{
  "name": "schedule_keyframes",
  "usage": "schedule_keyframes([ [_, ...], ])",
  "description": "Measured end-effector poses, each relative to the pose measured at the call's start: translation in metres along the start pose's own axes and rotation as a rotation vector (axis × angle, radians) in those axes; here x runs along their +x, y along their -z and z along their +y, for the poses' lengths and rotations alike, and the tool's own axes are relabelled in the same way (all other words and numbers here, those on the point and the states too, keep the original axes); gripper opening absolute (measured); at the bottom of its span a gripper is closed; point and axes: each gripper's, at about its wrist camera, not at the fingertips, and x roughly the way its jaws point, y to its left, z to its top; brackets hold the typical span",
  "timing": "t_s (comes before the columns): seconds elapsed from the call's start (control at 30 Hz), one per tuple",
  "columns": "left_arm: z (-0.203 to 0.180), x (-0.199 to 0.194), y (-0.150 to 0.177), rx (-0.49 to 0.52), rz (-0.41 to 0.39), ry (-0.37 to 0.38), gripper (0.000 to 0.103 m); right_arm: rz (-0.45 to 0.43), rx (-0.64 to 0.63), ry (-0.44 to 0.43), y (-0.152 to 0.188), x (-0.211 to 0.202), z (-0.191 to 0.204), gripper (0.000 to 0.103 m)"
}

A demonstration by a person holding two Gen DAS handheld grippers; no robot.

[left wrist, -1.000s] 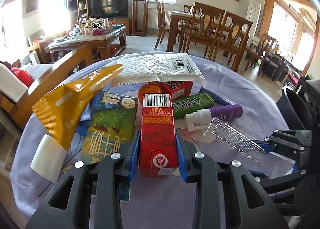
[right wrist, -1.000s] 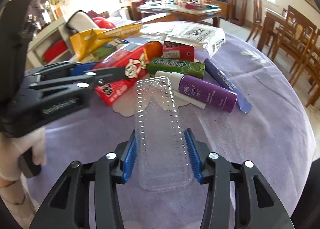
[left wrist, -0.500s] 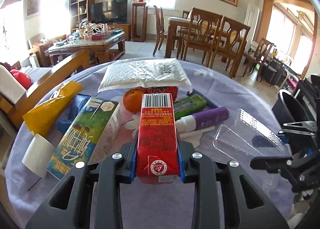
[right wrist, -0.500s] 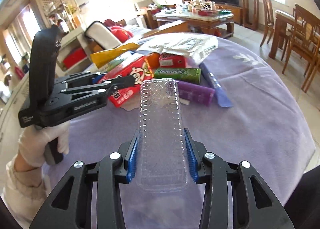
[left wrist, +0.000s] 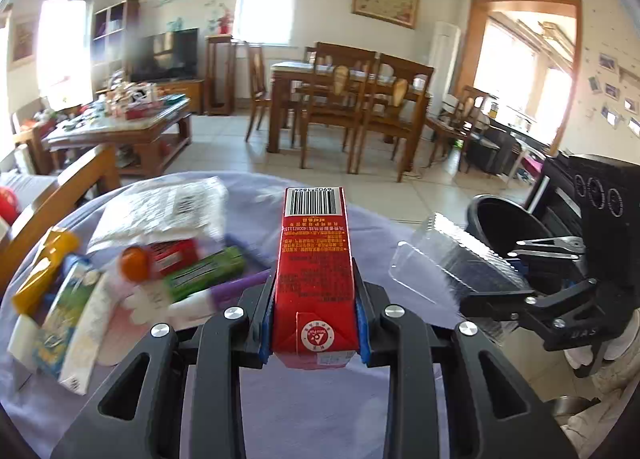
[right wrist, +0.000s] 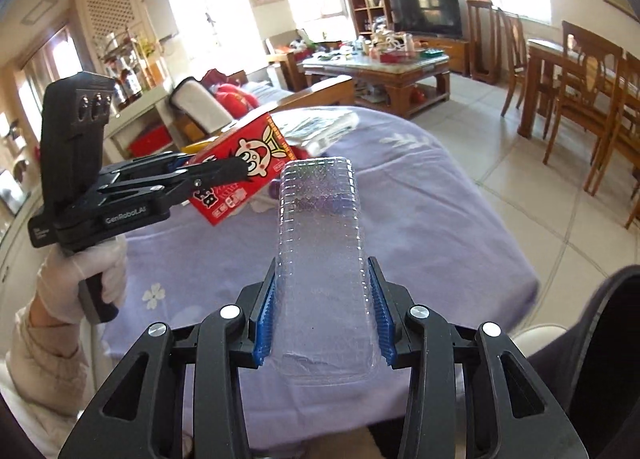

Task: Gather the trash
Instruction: 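Carry both items over the black bin and open both tools to drop them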

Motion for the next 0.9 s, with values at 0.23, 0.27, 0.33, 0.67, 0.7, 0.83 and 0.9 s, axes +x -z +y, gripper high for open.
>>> schedule_keyframes([
  [0.23, -0.066, 0.035, -0.015, 0.070, 0.012, 0.138, 0.031, -0.056, 0.110, 0.087, 0.027, -0.052, -0.070, 0.040],
  [0.27, -0.075, 0.042, -0.017, 0.080, 0.017, 0.159, 0.031, -0.065, 0.128, 0.103, 0.031, -0.059, -0.080, 0.040],
  [0.33, -0.095, 0.054, -0.019, 0.097, 0.029, 0.200, 0.031, -0.076, 0.164, 0.131, 0.042, -0.073, -0.101, 0.040],
  [0.67, -0.192, 0.110, -0.016, 0.179, 0.111, 0.411, 0.031, -0.048, 0.346, 0.298, 0.109, -0.120, -0.200, 0.040],
  [0.7, -0.202, 0.117, -0.014, 0.185, 0.126, 0.431, 0.031, -0.031, 0.359, 0.307, 0.116, -0.121, -0.208, 0.040],
  [0.83, -0.226, 0.138, -0.008, 0.199, 0.171, 0.476, 0.031, 0.026, 0.388, 0.332, 0.143, -0.120, -0.227, 0.040],
  [0.9, -0.237, 0.146, -0.005, 0.211, 0.189, 0.484, 0.031, 0.043, 0.394, 0.337, 0.150, -0.118, -0.231, 0.041],
])
